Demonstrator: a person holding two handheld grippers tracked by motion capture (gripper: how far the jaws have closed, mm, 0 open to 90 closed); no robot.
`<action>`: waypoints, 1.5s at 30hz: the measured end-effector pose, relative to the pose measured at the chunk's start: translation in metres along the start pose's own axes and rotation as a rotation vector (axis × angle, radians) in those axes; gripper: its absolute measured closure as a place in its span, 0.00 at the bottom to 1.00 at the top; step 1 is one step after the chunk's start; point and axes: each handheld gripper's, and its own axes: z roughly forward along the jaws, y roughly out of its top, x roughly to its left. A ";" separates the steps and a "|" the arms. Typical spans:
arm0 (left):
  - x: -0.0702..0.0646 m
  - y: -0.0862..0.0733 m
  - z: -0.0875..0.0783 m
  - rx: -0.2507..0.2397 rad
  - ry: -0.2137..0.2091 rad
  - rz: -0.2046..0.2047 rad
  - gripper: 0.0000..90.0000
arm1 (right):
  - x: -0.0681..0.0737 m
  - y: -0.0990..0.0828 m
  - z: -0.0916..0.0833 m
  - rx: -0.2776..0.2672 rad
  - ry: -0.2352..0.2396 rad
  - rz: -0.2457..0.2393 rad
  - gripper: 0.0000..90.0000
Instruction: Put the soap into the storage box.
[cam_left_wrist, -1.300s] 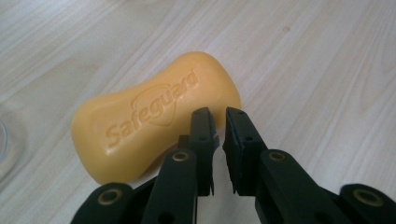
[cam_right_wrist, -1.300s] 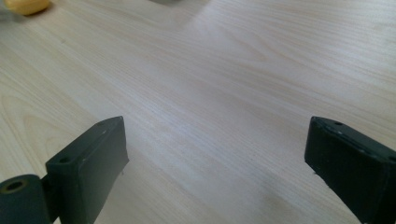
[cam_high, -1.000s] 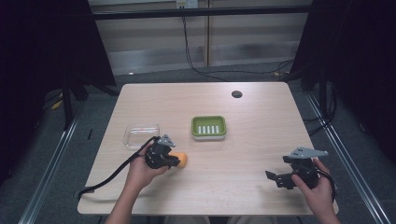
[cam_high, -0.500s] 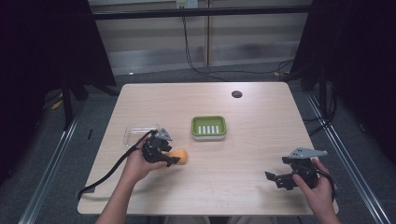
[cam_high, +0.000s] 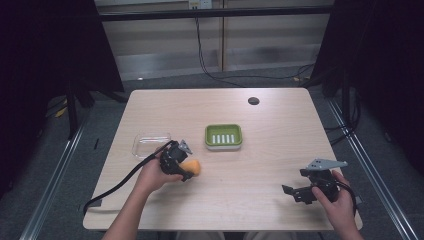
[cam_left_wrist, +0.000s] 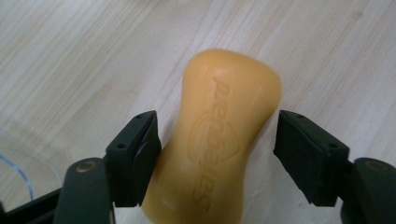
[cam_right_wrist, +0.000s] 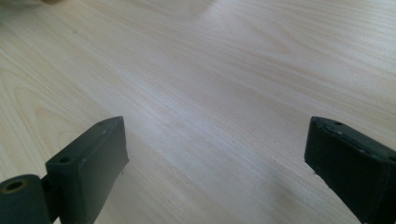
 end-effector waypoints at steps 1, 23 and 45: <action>0.000 0.002 0.001 0.004 -0.003 -0.009 0.38 | 0.000 0.000 0.000 -0.001 -0.002 -0.001 0.06; 0.001 0.002 -0.004 0.098 -0.057 -0.121 0.55 | 0.002 0.000 0.002 0.011 0.011 -0.007 0.06; 0.005 0.031 -0.034 0.030 -0.076 -0.136 0.55 | 0.002 0.000 0.002 0.014 0.018 -0.003 0.06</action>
